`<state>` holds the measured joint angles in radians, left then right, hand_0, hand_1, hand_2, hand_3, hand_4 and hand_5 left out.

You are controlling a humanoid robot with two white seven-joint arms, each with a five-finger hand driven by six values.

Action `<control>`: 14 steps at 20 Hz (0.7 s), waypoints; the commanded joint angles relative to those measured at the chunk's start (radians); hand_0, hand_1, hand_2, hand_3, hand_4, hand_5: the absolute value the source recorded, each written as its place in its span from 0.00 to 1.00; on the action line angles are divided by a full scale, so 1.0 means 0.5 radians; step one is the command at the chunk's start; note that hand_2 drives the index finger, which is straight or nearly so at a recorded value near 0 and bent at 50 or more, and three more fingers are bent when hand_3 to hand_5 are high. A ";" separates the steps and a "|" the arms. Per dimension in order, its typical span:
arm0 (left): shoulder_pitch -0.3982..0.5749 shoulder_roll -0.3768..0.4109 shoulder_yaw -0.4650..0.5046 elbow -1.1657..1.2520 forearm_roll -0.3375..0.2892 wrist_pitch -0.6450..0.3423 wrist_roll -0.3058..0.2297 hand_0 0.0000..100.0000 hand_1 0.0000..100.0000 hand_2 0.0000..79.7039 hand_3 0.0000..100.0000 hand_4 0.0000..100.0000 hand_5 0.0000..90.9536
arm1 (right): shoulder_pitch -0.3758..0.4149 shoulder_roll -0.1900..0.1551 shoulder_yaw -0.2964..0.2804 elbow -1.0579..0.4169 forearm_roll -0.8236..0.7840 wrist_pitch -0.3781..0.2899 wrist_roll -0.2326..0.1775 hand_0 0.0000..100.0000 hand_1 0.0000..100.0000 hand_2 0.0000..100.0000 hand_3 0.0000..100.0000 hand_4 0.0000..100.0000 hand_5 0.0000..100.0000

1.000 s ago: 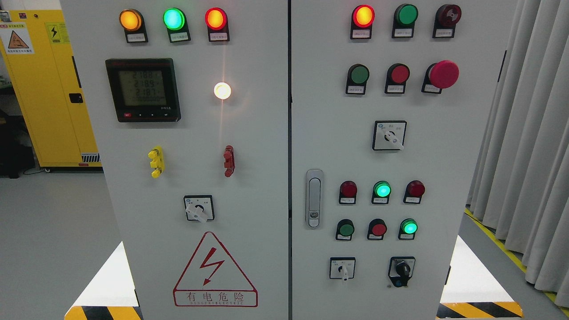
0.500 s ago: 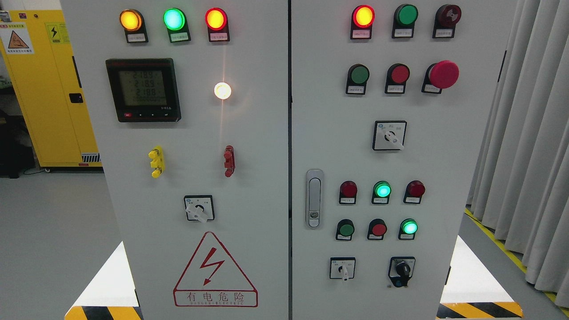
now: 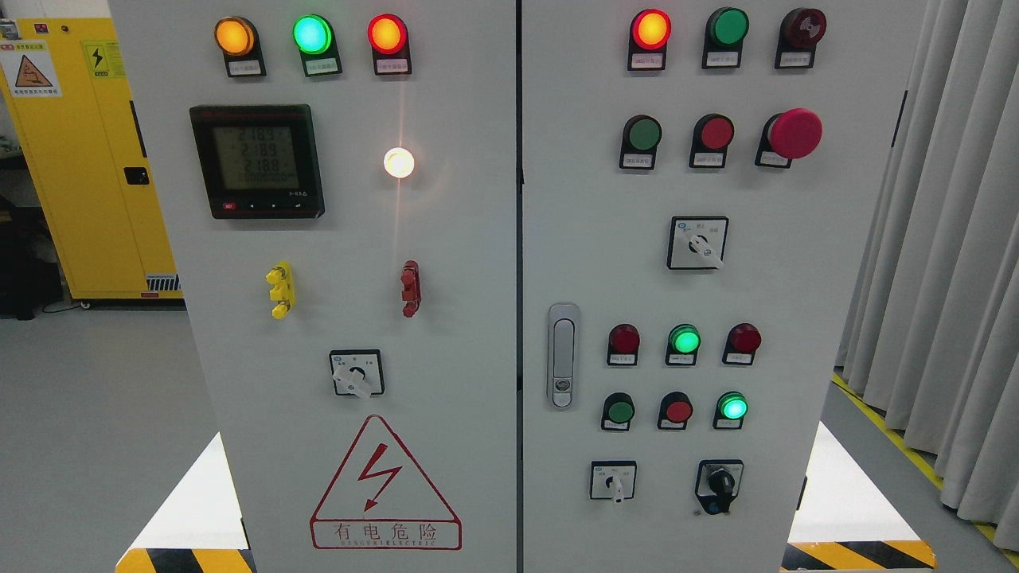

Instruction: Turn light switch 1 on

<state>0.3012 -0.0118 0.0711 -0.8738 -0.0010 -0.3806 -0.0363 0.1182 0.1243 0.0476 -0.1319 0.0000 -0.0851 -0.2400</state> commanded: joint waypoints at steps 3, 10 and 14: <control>-0.182 -0.047 0.027 1.235 -0.004 0.322 -0.123 0.06 0.30 0.00 0.00 0.03 0.00 | 0.000 0.000 0.000 0.000 -0.058 0.002 0.001 0.00 0.50 0.04 0.00 0.00 0.00; -0.249 -0.090 0.024 1.333 -0.004 0.534 -0.283 0.07 0.23 0.00 0.00 0.00 0.00 | 0.000 0.000 0.000 0.000 -0.058 0.002 0.001 0.00 0.50 0.04 0.00 0.00 0.00; -0.292 -0.090 -0.001 1.355 -0.013 0.605 -0.283 0.06 0.19 0.00 0.00 0.00 0.00 | 0.000 0.000 0.000 0.000 -0.058 0.002 0.001 0.00 0.50 0.04 0.00 0.00 0.00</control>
<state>0.1885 -0.0384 0.0793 -0.4063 -0.0001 -0.1053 -0.1756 0.1182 0.1243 0.0476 -0.1319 0.0000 -0.0852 -0.2400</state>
